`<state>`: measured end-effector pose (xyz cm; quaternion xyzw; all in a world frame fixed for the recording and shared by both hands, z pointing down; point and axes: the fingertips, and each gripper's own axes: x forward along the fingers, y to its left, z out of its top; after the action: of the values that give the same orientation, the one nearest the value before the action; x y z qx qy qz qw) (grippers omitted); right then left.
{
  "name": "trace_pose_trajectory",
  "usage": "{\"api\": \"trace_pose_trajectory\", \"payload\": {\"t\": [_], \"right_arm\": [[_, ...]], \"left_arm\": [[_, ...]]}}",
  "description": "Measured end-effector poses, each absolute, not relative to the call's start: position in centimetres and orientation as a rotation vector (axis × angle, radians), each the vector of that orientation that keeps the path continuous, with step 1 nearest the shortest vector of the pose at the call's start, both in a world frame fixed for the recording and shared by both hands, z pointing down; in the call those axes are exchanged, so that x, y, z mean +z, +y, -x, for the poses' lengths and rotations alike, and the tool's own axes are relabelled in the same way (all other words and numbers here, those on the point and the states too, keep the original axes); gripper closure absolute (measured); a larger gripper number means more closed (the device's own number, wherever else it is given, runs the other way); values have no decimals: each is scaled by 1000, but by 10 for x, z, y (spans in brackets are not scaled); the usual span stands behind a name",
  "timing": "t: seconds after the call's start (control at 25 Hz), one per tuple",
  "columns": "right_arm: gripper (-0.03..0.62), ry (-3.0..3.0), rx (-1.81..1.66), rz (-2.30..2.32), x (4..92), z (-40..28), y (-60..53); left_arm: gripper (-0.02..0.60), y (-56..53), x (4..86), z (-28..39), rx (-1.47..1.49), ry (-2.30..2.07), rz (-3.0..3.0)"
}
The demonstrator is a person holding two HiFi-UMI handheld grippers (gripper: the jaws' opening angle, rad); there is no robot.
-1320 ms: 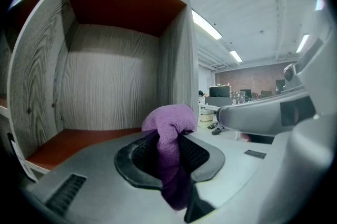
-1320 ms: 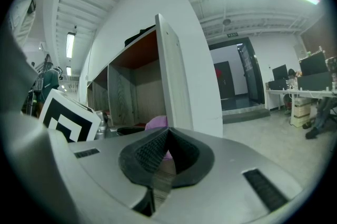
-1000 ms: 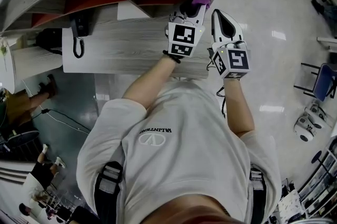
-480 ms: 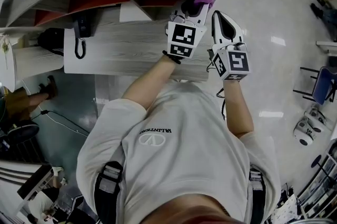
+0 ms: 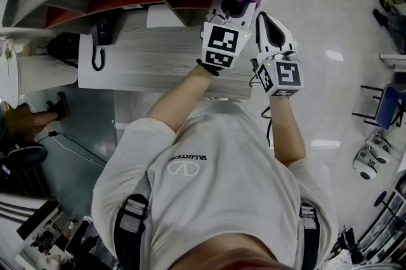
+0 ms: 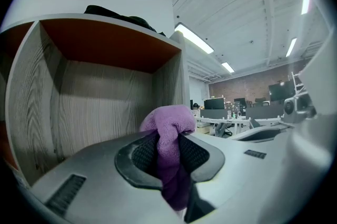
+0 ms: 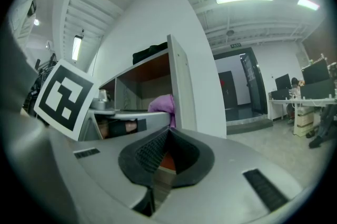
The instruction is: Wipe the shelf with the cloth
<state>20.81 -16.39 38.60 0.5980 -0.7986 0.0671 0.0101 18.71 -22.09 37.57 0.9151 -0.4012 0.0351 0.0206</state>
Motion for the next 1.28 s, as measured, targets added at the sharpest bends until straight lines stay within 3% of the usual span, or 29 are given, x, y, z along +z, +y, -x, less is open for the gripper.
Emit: {"api": "trace_pose_trajectory", "payload": {"t": [1.28], "right_arm": [[594, -2515, 54, -1962, 312, -197, -179]], "left_arm": [[499, -223, 299, -183, -72, -1249, -2877]]}}
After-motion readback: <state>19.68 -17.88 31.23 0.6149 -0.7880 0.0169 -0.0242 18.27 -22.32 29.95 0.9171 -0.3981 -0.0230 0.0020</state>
